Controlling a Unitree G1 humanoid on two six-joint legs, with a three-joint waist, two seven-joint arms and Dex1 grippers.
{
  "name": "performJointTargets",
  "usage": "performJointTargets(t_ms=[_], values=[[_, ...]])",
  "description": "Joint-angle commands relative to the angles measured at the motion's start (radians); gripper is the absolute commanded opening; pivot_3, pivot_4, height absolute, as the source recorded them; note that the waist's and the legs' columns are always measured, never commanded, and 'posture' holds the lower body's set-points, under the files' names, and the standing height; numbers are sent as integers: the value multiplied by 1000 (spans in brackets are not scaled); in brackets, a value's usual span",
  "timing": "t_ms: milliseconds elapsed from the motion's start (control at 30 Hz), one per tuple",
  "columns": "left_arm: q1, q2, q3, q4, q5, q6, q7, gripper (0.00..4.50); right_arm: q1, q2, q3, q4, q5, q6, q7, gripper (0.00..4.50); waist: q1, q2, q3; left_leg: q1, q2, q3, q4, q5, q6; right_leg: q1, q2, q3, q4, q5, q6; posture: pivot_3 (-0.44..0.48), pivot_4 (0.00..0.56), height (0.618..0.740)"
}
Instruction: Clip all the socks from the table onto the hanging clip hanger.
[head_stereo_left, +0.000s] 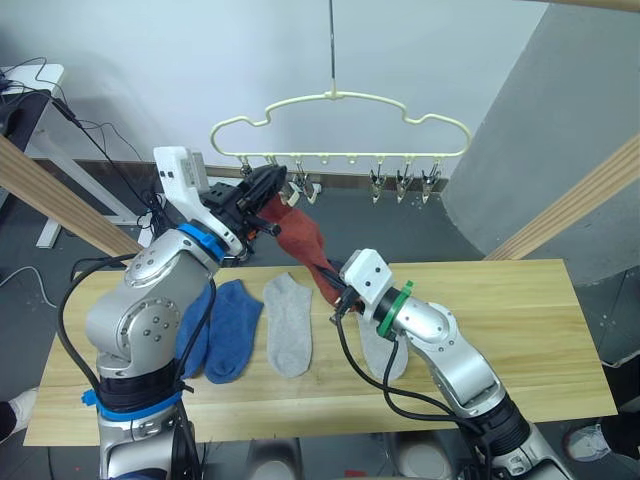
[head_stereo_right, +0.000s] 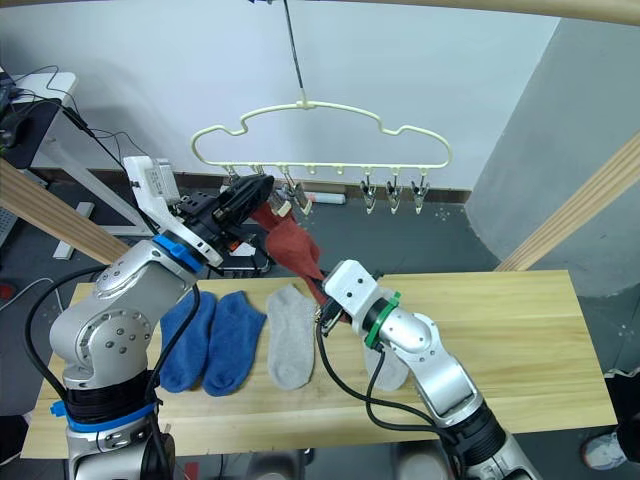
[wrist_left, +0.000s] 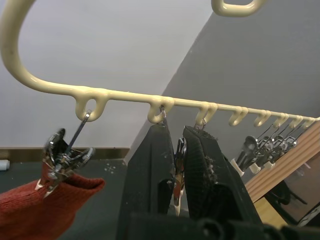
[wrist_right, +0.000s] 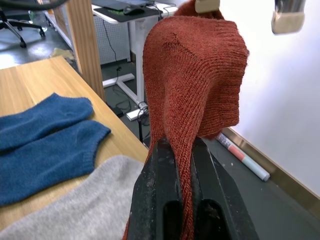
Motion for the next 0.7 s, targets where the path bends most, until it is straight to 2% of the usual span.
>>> performJointTargets(t_ms=[33,700], values=[[-22,10,20,-47,-37,-12,-9,237,-3,17,11,-26,-3,-33,11,0,0,0,0,0,0,0,0,0,0,0,0,0,0,0,0,-143,338,740],[-3,31,22,-34,-33,-20,-26,237,-8,49,3,-41,-25,-67,-9,0,0,0,0,0,0,0,0,0,0,0,0,0,0,0,0,-144,336,740]])
